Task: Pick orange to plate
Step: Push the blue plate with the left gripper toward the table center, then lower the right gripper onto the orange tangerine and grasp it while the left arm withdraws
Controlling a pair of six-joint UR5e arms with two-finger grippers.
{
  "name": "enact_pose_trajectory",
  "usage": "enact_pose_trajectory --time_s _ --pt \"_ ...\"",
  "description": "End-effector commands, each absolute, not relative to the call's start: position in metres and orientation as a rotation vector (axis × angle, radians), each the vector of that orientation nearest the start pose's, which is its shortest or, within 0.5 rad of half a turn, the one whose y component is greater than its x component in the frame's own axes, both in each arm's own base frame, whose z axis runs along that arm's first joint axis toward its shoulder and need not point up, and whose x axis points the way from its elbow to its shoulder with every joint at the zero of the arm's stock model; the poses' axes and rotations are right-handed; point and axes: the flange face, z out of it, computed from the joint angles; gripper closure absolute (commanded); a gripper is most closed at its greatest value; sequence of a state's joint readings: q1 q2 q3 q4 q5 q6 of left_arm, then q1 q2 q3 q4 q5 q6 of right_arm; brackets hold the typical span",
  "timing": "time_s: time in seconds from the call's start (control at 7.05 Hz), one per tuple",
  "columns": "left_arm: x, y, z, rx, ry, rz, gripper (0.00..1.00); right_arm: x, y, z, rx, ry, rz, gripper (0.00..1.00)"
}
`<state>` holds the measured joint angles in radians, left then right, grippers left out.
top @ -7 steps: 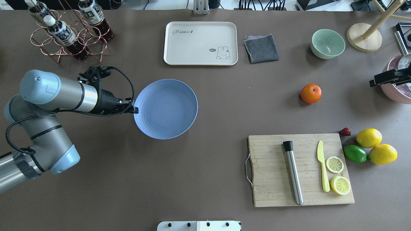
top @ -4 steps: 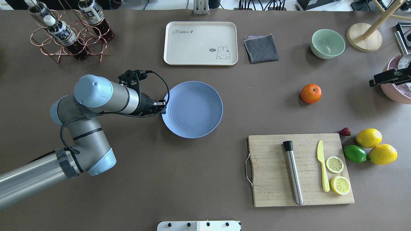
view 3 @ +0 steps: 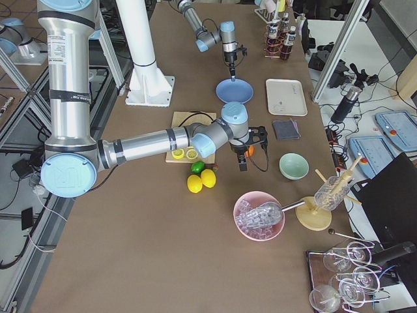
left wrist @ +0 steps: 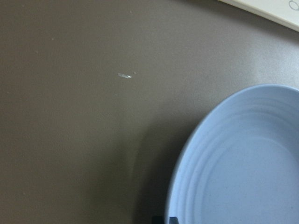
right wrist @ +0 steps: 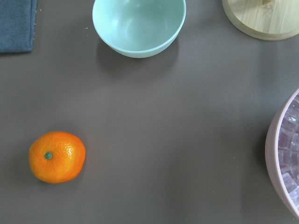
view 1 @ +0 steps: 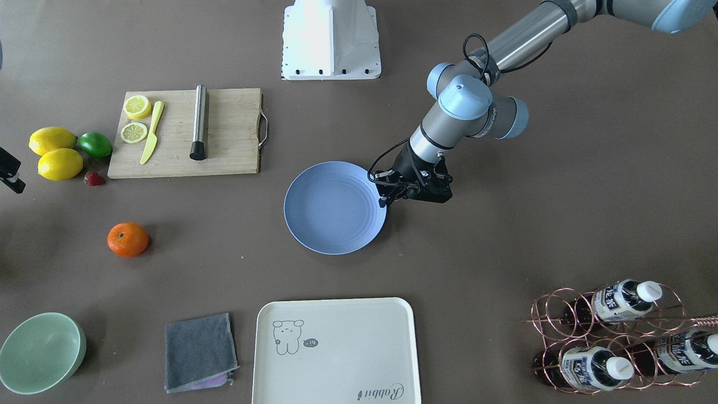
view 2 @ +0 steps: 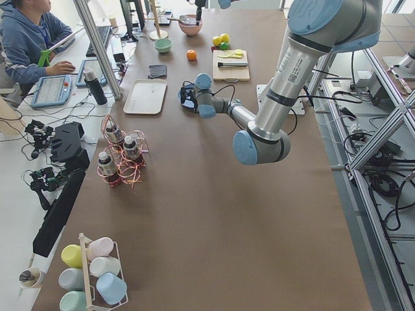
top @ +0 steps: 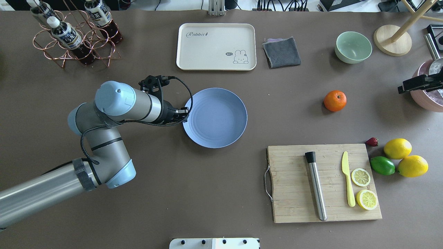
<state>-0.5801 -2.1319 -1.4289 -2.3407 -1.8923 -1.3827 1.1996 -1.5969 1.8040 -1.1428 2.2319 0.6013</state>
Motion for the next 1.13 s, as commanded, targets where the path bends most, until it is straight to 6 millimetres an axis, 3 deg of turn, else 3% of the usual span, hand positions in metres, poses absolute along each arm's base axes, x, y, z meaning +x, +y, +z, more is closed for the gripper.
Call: enact_pose_trajectory --time_s 0.0,0.14,0.28,0.43,0.57,0.71,0.85,0.99 --pt "0.514 -0.481 0.291 0.196 1.225 -0.158 0.02 -0.116 -0.492 0.51 0.242 -0.848 0.004 0.0" --pt "0.465 -0.515 0.303 0.117 1.221 -0.166 0.02 -0.121 -0.495 0.506 0.248 -0.851 -0.007 0.0" --pt "0.394 -0.544 0.319 0.075 1.222 -0.152 0.02 -0.131 -0.501 0.497 0.248 -0.856 -0.019 0.0" --pt "0.346 -0.55 0.346 0.114 1.202 -0.101 0.02 -0.154 -0.507 0.484 0.235 -0.867 -0.001 0.0" --pt "0.3 -0.547 0.397 0.144 1.134 -0.085 0.02 -0.183 -0.512 0.471 0.235 -0.857 0.015 0.0" --pt "0.231 -0.554 0.445 0.193 1.059 0.02 0.02 -0.209 -0.519 0.462 0.234 -0.852 0.032 0.0" --pt "0.157 -0.56 0.487 0.219 1.002 0.111 0.02 -0.223 -0.523 0.457 0.233 -0.852 0.028 0.0" --pt "0.095 -0.563 0.518 0.244 0.925 0.177 0.02 -0.228 -0.521 0.456 0.231 -0.851 0.021 0.0"
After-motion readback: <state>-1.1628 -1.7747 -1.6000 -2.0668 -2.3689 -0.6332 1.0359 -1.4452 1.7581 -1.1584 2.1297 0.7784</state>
